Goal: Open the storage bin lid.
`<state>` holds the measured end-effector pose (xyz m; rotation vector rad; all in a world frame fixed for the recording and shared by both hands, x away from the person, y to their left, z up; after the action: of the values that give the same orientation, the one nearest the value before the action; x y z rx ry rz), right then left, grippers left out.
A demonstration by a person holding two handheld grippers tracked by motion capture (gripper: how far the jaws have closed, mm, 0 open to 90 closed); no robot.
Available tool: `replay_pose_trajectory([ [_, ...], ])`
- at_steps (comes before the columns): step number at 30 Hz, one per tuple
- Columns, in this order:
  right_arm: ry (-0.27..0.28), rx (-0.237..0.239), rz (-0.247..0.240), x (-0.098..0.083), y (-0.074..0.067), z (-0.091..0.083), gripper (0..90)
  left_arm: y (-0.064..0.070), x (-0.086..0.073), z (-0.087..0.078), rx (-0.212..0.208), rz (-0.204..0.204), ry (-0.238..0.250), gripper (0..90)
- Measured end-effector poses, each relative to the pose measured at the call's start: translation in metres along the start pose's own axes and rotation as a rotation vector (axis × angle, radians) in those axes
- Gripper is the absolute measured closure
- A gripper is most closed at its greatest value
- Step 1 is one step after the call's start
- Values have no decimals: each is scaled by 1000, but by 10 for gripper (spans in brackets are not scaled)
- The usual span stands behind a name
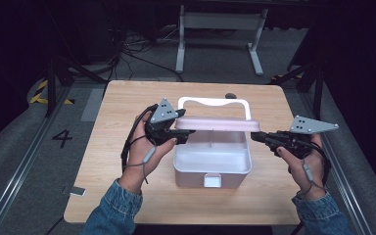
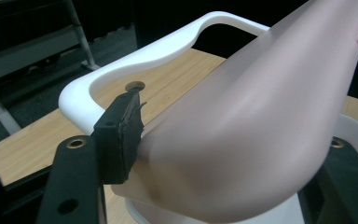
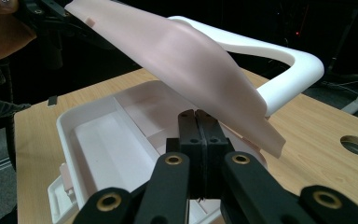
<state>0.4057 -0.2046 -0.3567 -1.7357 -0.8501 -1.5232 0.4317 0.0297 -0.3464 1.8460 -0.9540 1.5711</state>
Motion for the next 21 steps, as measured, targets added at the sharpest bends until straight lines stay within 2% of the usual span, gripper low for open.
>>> replay_pose_trajectory([
  [2,2,-2,3,0,1,0,900,-1,0,1,17,20,3,434],
  [7,9,-7,2,1,1,-2,900,-4,1,2,33,38,4,477],
  [10,11,-9,4,2,1,-3,900,-6,2,2,37,38,7,498],
  [13,11,-14,1,2,1,-6,896,-8,3,3,38,17,7,501],
  [21,12,-53,8,0,6,-21,894,-18,8,7,37,21,-3,578],
])
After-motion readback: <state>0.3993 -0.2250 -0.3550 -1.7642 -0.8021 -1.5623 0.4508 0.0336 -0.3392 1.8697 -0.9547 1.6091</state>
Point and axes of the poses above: each handheld gripper's, and its own axes: z roughly forward along the jaws, x roughly out of its top, y roughly to its right, the point moved 9 cm from there along z, roughly forward along the jaws, and after that the axes turned 14 degrees about y, right-handed, at the moved point
